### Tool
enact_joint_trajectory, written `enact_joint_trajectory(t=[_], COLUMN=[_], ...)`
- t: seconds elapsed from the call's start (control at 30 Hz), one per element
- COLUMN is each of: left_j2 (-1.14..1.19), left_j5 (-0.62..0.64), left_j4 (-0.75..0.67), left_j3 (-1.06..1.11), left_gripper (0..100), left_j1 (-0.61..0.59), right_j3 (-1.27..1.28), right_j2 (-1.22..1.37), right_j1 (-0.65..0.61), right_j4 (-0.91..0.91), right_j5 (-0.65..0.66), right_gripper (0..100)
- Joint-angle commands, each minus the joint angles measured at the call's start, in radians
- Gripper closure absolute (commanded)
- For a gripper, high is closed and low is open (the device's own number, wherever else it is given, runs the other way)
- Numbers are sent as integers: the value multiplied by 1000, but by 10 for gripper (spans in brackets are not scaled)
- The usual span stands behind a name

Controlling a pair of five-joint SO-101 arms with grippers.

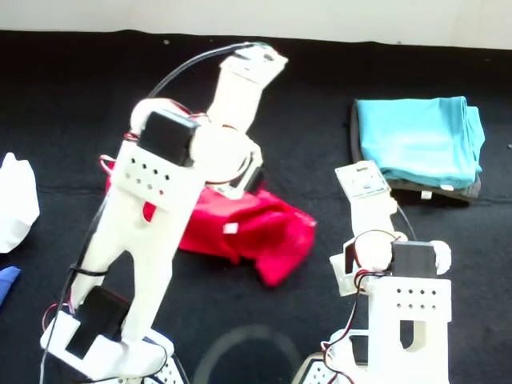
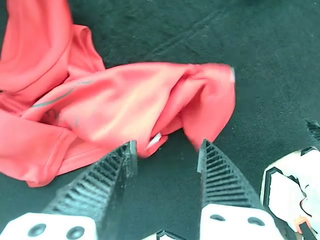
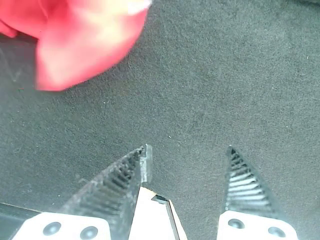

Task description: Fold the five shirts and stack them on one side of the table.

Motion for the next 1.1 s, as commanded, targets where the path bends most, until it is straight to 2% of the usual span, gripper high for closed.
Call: enact_joint_trajectory(t=[0.0, 0.1, 0.17, 0.23, 0.33, 0.53, 0.7, 0.87, 1.07], left_j2=[-67, -77, -79, -74, -70, -71, -71, -71, -70], left_j5=[8, -8, -97, -169, -172, -40, -41, -41, -41], left_j4=[0, 3, 3, 3, -31, -239, -428, -626, -787], left_j3=[-30, 12, 110, 237, 415, 699, 877, 1027, 1152], left_gripper=[794, 794, 809, 841, 850, 774, 755, 755, 755], left_j1=[-50, -117, -145, -145, -110, -24, 44, 45, 13], right_j3=[2, 2, -2, -7, -2, -1, -1, -1, 1], right_j2=[-8, -5, -5, -4, -4, -4, -4, -4, -4], right_j1=[-5, -5, -5, -5, -4, -4, -4, -4, -4], right_j4=[-10, -10, -10, -10, -33, -53, -51, -48, -48], right_j5=[-12, -12, -12, -15, -17, -14, -14, -15, -17], right_gripper=[771, 771, 771, 771, 771, 771, 771, 771, 771])
